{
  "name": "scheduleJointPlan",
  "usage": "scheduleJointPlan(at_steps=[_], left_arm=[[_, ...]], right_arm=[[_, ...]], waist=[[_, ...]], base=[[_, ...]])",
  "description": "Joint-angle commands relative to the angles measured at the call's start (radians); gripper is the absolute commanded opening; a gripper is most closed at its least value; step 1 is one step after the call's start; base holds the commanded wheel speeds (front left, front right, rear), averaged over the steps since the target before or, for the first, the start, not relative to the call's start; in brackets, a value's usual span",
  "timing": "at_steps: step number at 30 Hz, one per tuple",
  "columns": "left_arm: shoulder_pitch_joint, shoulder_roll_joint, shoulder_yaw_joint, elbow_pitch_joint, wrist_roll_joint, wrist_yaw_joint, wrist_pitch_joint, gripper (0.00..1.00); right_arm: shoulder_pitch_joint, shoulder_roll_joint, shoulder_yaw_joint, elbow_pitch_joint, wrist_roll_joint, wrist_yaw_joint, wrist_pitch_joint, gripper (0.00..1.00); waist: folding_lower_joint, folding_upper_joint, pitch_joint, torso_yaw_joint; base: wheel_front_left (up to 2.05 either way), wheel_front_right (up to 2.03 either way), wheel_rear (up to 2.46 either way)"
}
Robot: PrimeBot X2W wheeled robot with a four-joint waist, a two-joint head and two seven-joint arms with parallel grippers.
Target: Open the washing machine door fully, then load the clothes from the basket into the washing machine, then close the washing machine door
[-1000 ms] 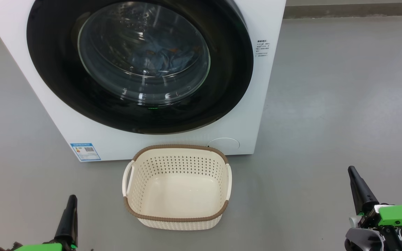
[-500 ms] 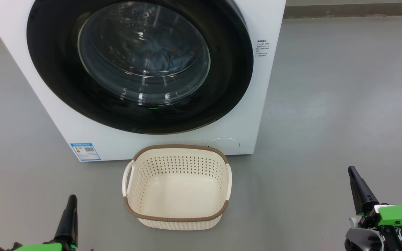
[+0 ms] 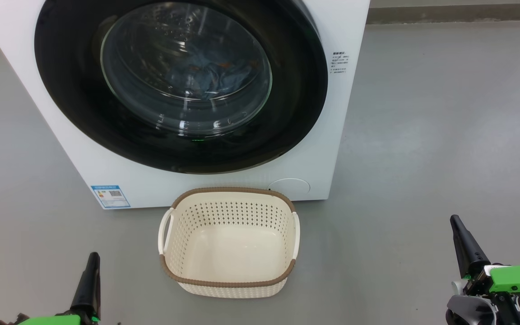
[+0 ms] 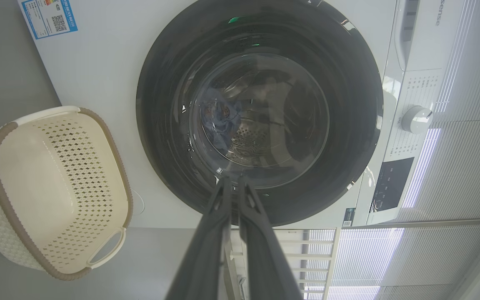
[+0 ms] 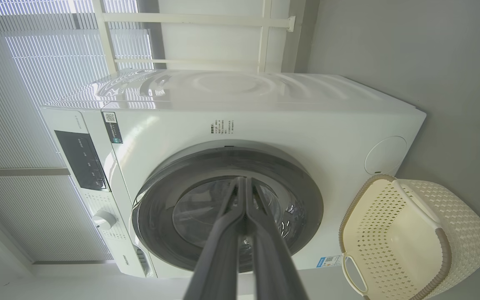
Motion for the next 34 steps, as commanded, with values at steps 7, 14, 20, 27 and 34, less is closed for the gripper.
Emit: scheduleJointPlan(at_steps=[7, 14, 20, 27, 34], left_arm=[[-0.043, 0.009, 0.033, -0.032, -0.009, -0.007, 0.006, 0.00], [-0.043, 0.009, 0.033, -0.032, -0.009, -0.007, 0.006, 0.00], [-0.043, 0.009, 0.033, -0.032, -0.009, -0.007, 0.006, 0.00], [-0.043, 0.009, 0.033, -0.032, -0.009, -0.007, 0.006, 0.00], [-0.043, 0.009, 0.033, -0.032, -0.009, -0.007, 0.006, 0.00]], right_arm=[[-0.040, -0.009, 0.019, -0.024, -0.002, 0.002, 0.006, 0.00], [-0.040, -0.009, 0.018, -0.024, -0.002, 0.002, 0.007, 0.00], [-0.040, -0.009, 0.018, -0.024, -0.002, 0.002, 0.007, 0.00], [-0.040, -0.009, 0.018, -0.024, -0.002, 0.002, 0.007, 0.00], [-0.040, -0.009, 0.018, -0.024, -0.002, 0.002, 0.007, 0.00]], waist=[[0.0000, 0.0000, 0.000, 0.000], [0.0000, 0.0000, 0.000, 0.000], [0.0000, 0.0000, 0.000, 0.000], [0.0000, 0.0000, 0.000, 0.000], [0.0000, 0.0000, 0.000, 0.000]], base=[[0.00, 0.00, 0.00], [0.00, 0.00, 0.00], [0.00, 0.00, 0.00], [0.00, 0.00, 0.00], [0.00, 0.00, 0.00]])
